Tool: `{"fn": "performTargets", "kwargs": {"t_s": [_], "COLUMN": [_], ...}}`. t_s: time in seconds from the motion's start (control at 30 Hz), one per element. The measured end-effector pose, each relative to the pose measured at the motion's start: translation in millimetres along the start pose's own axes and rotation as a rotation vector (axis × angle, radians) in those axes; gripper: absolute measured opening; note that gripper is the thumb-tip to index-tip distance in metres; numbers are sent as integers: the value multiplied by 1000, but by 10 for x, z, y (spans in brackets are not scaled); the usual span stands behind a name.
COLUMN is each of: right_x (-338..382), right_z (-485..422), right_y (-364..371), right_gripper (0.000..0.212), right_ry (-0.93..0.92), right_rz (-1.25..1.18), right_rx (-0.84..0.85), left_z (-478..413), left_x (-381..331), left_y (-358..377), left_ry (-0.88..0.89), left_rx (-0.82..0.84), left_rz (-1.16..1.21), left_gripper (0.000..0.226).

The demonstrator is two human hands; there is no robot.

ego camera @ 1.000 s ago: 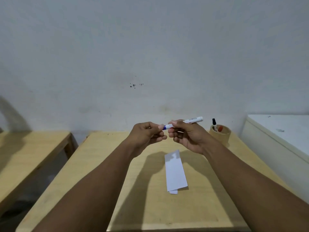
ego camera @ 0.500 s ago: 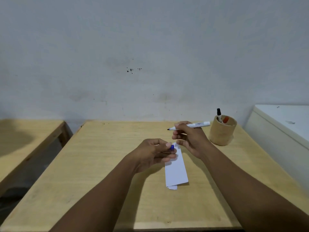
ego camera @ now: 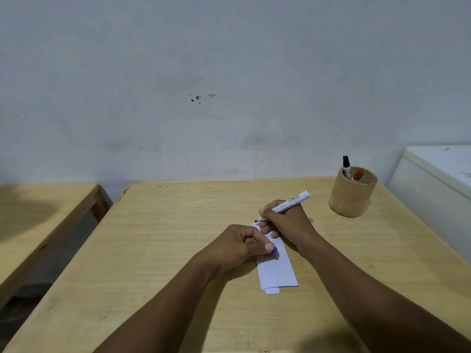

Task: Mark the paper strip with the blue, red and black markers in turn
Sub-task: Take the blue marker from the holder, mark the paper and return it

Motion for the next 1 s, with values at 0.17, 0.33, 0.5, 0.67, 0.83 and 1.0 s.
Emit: {"fn": "performTargets", "kwargs": {"t_s": [0.17,0.33,0.5,0.67,0.83,1.0], "right_x": [30,-86,-99,-108,-90,-66], "right_z": [-72,-54,-66,-64,-64,-48], "right_y": [53,18,26,30,47,60], "right_gripper": [15,12,15,14,16,17], "right_ry": [-5,-7,-28,-50,-61,-60], "right_rz": [-4,53,63,90,104,130], "right_rx": [-39,-84,-76,-82,-78,-65], "left_z": [11,13,1,-6,4,6], "left_x": [8,-13,40,31,-12,-5], "left_y": [7,-6,-18,-21,-15,-16], "left_ry": [36,43,44,42,35,29], "left_rx": [-5,-14,-19,-17,-13,-3], "left_rz": [-131,-202,-178,-169,-190,-175], "left_gripper": [9,5,17,10,6,4]}}
Point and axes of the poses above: each hand's wrist, its own z-axis away from the middle knuckle, its own y-axis out of the palm, x = y × z, the point moved 3 cm from there along -z, towards the middle knuckle
